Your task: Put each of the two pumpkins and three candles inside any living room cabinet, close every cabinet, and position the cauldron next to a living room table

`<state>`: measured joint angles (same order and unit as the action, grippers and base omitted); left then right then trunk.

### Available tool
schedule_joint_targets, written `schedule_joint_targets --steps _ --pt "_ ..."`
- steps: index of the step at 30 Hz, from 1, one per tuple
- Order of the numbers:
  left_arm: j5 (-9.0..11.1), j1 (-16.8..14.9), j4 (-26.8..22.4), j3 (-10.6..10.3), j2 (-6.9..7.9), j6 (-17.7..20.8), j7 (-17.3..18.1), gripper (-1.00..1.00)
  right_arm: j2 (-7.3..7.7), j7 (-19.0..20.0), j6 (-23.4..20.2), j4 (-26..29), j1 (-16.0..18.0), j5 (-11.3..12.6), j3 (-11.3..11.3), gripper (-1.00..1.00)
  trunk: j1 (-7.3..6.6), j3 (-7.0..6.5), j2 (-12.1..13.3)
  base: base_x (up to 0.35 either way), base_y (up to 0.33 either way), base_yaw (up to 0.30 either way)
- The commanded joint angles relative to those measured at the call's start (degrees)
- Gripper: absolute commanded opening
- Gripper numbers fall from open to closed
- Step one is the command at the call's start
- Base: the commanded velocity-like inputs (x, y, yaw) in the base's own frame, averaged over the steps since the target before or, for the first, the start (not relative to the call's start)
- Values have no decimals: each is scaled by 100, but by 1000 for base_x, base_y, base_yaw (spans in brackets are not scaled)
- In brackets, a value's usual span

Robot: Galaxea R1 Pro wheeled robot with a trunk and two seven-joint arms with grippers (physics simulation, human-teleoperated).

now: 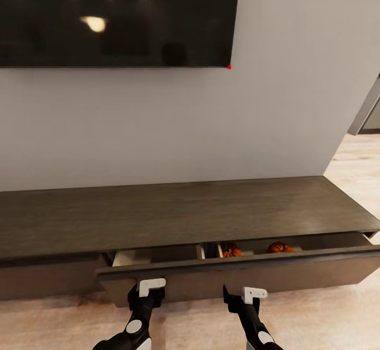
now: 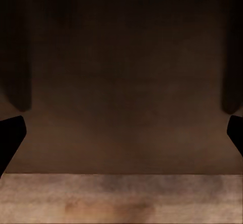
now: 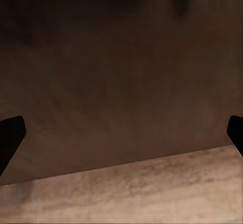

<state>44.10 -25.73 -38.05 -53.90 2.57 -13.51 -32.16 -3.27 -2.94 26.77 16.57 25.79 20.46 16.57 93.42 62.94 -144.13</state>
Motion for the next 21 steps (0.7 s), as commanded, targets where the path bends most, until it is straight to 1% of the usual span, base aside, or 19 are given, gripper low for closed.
schedule_joint_targets --steps 1,21 --pt "37 -11 -9 -47 7 -37 -28 100 2 -31 21 -4 4 37 48 100 0 5 -2 146 0 0" --pt "37 -11 -9 -43 7 -40 -35 100 2 -31 21 -4 4 38 48 100 0 5 -2 118 0 0"
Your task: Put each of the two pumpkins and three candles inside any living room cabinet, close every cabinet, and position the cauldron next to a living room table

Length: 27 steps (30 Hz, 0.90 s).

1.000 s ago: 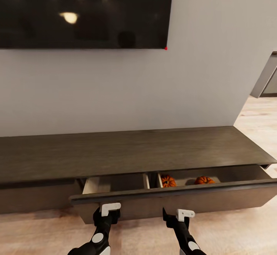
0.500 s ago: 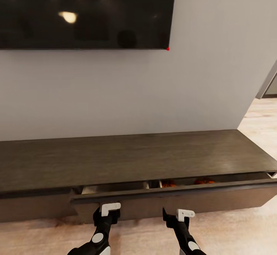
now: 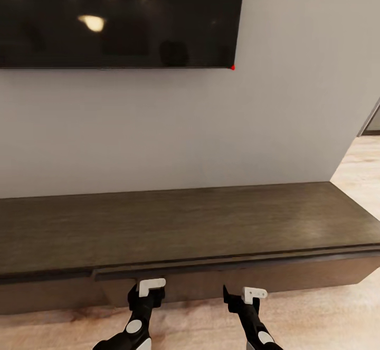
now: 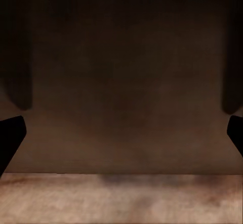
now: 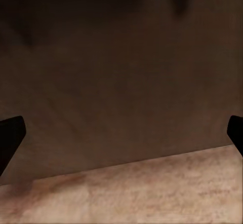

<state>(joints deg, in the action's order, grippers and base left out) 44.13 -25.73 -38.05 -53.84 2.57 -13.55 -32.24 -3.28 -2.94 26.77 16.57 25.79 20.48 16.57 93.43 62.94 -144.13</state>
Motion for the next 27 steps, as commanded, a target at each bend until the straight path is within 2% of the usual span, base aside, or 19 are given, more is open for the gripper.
schedule_joint_targets --steps 1,10,27 --pt "35 -11 -11 -49 7 -37 -28 100 2 -31 21 -4 4 38 48 100 0 4 -2 98 0 0" --pt "36 -11 -9 -52 7 -41 -28 100 2 -31 21 -4 4 38 48 100 0 4 -2 3 0 0" --pt "35 -14 -87 -50 24 -42 -19 100 7 -12 -14 36 4 37 48 100 0 4 -2 -316 0 0"
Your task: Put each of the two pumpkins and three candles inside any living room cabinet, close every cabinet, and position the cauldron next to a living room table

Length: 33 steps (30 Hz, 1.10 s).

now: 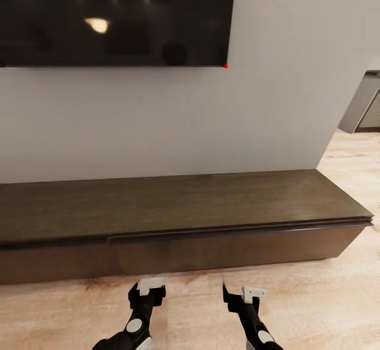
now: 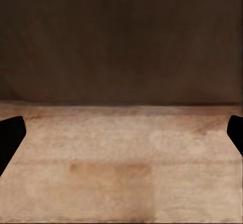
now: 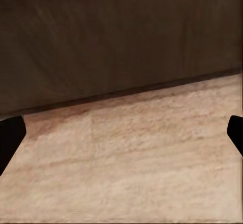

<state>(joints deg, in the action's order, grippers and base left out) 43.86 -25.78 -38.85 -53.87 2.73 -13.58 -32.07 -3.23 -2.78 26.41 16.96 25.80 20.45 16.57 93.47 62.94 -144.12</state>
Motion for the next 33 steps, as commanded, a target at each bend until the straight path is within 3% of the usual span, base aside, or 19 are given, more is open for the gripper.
schedule_joint_targets --steps 1,6,8,12,15,18,20,25,29,33 --pt "61 -11 -42 -47 7 -24 -33 100 9 -26 11 61 4 39 48 100 -5 5 -2 -333 0 0" --pt "63 -14 -692 -32 101 195 -59 100 42 182 -403 728 4 38 50 100 -5 5 -2 -245 0 0" --pt "110 -15 -1373 -20 340 747 -72 100 61 603 -1038 1334 4 41 40 100 -5 5 -2 -67 0 0" --pt "181 -15 -2739 117 745 2293 -83 100 118 1250 -2179 1773 4 231 -217 100 -5 5 -2 -19 0 0" --pt "395 -10 -3359 460 863 3229 -81 100 146 1635 -2907 1853 4 324 -408 100 -5 5 -2 -4 0 0" --pt "766 -7 -3587 851 904 3771 -68 100 154 1980 -3362 1874 4 353 -529 100 -5 5 -2 0 0 0" --pt "1022 -6 -3651 1129 997 3961 -64 100 160 2118 -3499 1879 4 360 -711 100 -5 5 -2 0 0 0" --pt "1277 -6 -3678 1397 1148 4056 -56 100 164 2191 -3558 1881 4 363 -882 100 -5 5 -2 0 0 0" --pt "1447 -6 -3686 1481 1172 4192 -55 100 165 2201 -3570 1881 4 363 -905 100 -5 5 -2 0 0 0" --pt "1486 -6 -3690 1504 1177 4240 -54 100 159 2202 -3572 1881 4 363 -909 100 -5 5 -2 0 0 0"
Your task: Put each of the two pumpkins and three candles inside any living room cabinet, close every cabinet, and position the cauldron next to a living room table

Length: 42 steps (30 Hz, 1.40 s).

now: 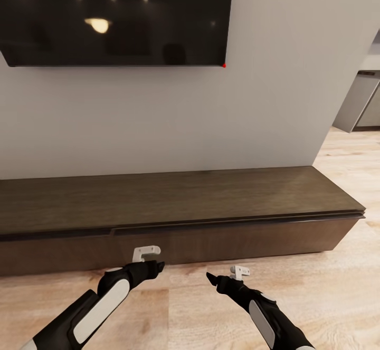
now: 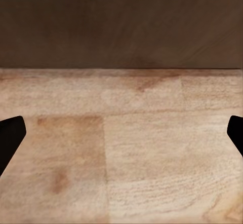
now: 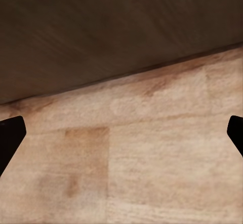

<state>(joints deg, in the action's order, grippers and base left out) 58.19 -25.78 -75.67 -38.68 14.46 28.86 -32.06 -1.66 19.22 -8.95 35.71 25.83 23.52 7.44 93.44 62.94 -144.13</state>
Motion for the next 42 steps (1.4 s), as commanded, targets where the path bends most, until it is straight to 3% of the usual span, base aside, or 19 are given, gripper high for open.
schedule_joint_targets --steps 1,7,14,16,18,21,25,30,37,42 --pt "56 -6 -12 -12 8 -1 -54 100 0 3 -36 6 1 56 4 100 -1 5 -2 0 0 0" --pt "61 -6 -51 -3 13 12 -54 100 0 3 -43 -6 1 61 4 100 -1 5 -2 0 0 0" --pt "71 -6 -59 13 5 66 -54 100 -17 3 -124 -20 1 72 4 100 -19 -150 7 0 0 0" --pt "91 -6 -61 190 3 225 -54 100 -18 3 -310 -15 1 76 -2 100 -24 -194 10 0 0 0" --pt "206 -6 -62 546 -27 560 -59 100 -13 14 -490 -15 1 76 0 100 -30 -238 12 0 0 0" --pt "386 -6 -59 821 -40 958 -68 100 -6 29 -680 -30 1 78 -20 100 -37 -305 16 0 0 0" --pt "657 -6 -49 1017 -22 1112 -71 100 3 40 -782 -36 1 92 -36 100 -48 -394 22 0 0 0" --pt "909 -6 -51 1098 1 1177 -79 100 1 335 -945 -28 1 388 -98 100 -61 -504 28 0 0 0" --pt "948 -6 -53 1124 -4 1407 -72 100 6 932 -956 -75 1 477 -94 100 -79 -659 38 -28 0 0" --pt "949 -6 -54 1126 -11 1419 -72 100 7 952 -923 -96 1 474 -93 100 -91 -770 44 -273 0 0"
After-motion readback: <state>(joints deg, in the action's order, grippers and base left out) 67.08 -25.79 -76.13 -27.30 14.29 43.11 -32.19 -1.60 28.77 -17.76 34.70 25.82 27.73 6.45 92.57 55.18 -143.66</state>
